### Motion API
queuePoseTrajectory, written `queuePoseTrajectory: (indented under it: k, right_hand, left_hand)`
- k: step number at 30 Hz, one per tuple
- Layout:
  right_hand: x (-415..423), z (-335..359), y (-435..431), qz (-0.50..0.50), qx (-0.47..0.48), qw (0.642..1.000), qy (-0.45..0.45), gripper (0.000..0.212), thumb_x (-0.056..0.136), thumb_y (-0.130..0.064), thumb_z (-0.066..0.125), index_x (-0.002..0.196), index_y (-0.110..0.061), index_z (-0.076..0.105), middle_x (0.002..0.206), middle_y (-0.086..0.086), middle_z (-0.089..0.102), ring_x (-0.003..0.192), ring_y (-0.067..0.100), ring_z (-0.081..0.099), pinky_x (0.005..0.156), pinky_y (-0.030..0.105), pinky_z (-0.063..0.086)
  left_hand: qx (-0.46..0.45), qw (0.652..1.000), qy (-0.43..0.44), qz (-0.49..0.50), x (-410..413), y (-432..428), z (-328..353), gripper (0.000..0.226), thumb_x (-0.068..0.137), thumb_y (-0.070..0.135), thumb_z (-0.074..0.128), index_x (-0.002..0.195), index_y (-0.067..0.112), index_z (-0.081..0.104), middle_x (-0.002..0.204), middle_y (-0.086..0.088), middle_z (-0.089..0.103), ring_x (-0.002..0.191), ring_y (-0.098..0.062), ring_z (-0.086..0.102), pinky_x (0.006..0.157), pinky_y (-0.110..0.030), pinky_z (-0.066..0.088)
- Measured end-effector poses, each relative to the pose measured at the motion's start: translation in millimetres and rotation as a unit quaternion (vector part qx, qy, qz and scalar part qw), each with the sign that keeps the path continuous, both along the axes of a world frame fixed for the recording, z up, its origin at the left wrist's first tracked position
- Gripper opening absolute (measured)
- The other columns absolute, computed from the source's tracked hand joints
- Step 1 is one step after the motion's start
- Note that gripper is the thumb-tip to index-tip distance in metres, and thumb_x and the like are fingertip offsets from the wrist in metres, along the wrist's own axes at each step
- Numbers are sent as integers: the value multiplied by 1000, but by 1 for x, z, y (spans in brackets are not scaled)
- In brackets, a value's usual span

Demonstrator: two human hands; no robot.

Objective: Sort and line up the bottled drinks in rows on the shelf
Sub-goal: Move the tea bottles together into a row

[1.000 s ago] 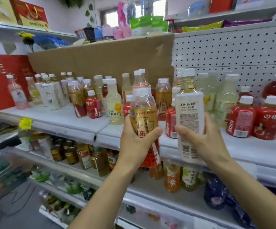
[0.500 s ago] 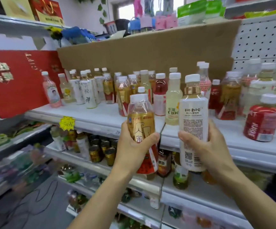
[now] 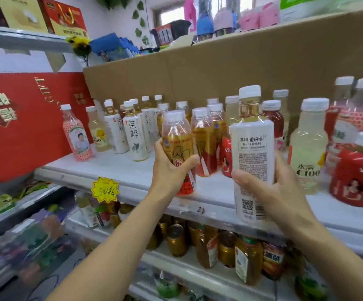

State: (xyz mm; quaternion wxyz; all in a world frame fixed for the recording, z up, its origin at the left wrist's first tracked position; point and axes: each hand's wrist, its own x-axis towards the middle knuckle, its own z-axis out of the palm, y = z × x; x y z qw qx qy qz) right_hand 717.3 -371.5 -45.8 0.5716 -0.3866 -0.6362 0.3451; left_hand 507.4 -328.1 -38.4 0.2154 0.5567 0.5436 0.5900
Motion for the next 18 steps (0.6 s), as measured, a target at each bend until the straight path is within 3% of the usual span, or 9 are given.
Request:
queuePoseTrajectory:
  k: [3, 5, 7, 11, 15, 18]
  right_hand:
    - [-29, 5, 21, 5, 9, 1000, 3, 56, 66, -48, 74, 116, -39, 52, 101, -23, 69, 91, -7, 66, 62, 11, 52]
    - [-47, 8, 32, 0, 13, 1000, 9, 57, 65, -48, 75, 117, -35, 54, 101, -21, 69, 91, -6, 66, 63, 9, 52]
    - [-62, 11, 40, -2, 12, 1000, 5, 57, 64, -50, 74, 115, -35, 54, 102, -19, 70, 93, -4, 67, 64, 15, 54]
    - [-93, 15, 55, -16, 16, 1000, -5, 57, 65, -50, 79, 114, -37, 54, 104, -17, 70, 94, 0, 68, 75, 25, 54]
    - [-129, 19, 61, -44, 28, 999, -11, 60, 66, -50, 78, 119, -32, 56, 107, -14, 71, 95, 3, 69, 77, 29, 55]
    - [-166, 23, 61, -58, 43, 997, -15, 66, 63, -58, 74, 121, -34, 55, 107, -18, 70, 96, -1, 68, 71, 23, 55]
  left_hand:
    - [-4, 1000, -5, -26, -16, 32, -8, 77, 80, 30, 81, 139, 27, 32, 122, 13, 59, 110, 5, 56, 100, -29, 46]
    - [-4, 999, -4, -46, -23, 47, -13, 79, 81, 29, 81, 141, 27, 29, 128, 8, 57, 113, 0, 56, 97, -25, 45]
    - [-11, 997, -4, -73, -29, 58, -18, 82, 82, 31, 80, 142, 32, 24, 133, 8, 54, 118, -4, 54, 97, -25, 42]
    - [-38, 983, 13, -180, -50, 70, -24, 84, 84, 39, 76, 142, 47, 16, 142, 12, 51, 129, -5, 51, 111, -40, 42]
    - [-49, 961, 135, -237, -92, 68, -32, 87, 87, 40, 72, 152, 41, 14, 154, 15, 31, 139, 1, 34, 113, -24, 34]
    - [-6, 956, 218, -198, -143, 74, -35, 86, 85, 47, 72, 152, 35, 19, 153, 14, 29, 141, 2, 27, 117, -26, 26]
